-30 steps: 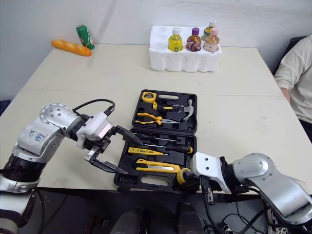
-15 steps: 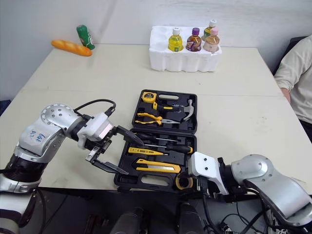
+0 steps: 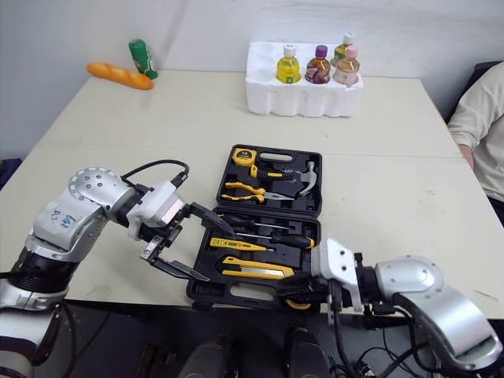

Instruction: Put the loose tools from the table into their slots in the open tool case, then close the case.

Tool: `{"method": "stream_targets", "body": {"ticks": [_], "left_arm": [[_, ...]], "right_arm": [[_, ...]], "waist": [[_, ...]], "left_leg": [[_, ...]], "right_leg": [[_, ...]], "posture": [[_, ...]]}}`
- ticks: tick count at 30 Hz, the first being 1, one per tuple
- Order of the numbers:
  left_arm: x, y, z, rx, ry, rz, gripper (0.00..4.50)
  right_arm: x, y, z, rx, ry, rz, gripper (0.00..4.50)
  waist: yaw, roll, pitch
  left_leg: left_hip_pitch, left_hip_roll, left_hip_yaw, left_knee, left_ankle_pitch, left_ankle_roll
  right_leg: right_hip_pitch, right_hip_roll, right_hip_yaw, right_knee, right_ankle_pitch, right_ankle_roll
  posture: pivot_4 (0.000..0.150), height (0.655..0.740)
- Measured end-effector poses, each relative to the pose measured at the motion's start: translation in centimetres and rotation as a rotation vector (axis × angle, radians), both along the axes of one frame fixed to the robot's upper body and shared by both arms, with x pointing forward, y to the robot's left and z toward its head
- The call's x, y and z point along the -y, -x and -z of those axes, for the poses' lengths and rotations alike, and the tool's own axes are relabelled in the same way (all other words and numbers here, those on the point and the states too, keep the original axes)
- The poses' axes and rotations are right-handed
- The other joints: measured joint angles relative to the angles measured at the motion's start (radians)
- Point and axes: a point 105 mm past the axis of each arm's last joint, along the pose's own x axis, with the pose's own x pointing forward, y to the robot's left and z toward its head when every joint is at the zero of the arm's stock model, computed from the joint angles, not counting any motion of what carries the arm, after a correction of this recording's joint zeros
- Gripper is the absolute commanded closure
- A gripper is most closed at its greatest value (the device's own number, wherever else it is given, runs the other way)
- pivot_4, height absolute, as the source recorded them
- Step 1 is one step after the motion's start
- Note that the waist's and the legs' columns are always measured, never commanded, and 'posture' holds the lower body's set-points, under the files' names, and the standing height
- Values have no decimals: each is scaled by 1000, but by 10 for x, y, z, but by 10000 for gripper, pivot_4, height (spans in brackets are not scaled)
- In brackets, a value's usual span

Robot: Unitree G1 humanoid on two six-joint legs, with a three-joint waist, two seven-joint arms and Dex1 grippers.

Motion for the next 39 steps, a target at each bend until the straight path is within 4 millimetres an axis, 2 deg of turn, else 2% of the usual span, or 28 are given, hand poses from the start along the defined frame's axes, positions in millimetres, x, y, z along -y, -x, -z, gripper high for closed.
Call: {"method": "stream_targets", "body": {"ticks": [6, 11, 20, 26, 29, 36, 39], "left_arm": [[-3, -4, 3, -11, -9, -24, 0], [-3, -5, 1, -6, -11, -25, 0], [-4, -5, 2, -8, -15, -28, 0], [-2, -6, 2, -3, -9, -38, 0], [-2, -7, 4, -6, -5, -50, 0], [-10, -17, 12, -43, 15, -171, 0], [-32, -44, 13, -50, 58, -370, 0]], "right_arm": [[13, -8, 27, -23, 30, 72, 44389], [17, -6, 37, -12, -13, 98, 44389], [31, -2, 47, -90, -132, 219, 44389], [31, -1, 48, -6, -110, 198, 44389], [29, -4, 47, -12, -104, 197, 44389], [31, -8, 28, -31, -64, 219, 44389], [43, -38, -13, 96, -119, 316, 44389]], "waist": [[1, 0, 0], [2, -1, 0], [5, -3, -2], [3, -4, -2], [3, -4, -2], [3, -2, -1], [0, -1, -1]], "left_leg": [[0, 0, 0, 0, 0, 0], [1, 0, 0, 0, 0, 0], [3, 0, -1, 0, -1, 1], [6, 0, -2, 0, -3, 2], [6, 0, -3, 0, -3, 2], [3, 1, -3, 0, -3, 0], [3, 1, -2, -1, -2, 0]], "right_leg": [[0, 1, 0, 0, 0, 0], [1, 1, 0, 0, 0, 0], [5, -1, 0, -2, 0, 0], [9, -1, 0, -5, 0, 0], [9, -2, 0, -5, 0, 0], [4, -2, 0, -4, 0, 0], [3, -2, 0, -2, 0, 0]], "posture": [[1500, 7367], [1500, 7367], [1500, 7367], [1500, 7367], [1500, 7367], [1500, 7367], [1500, 7367]]}}
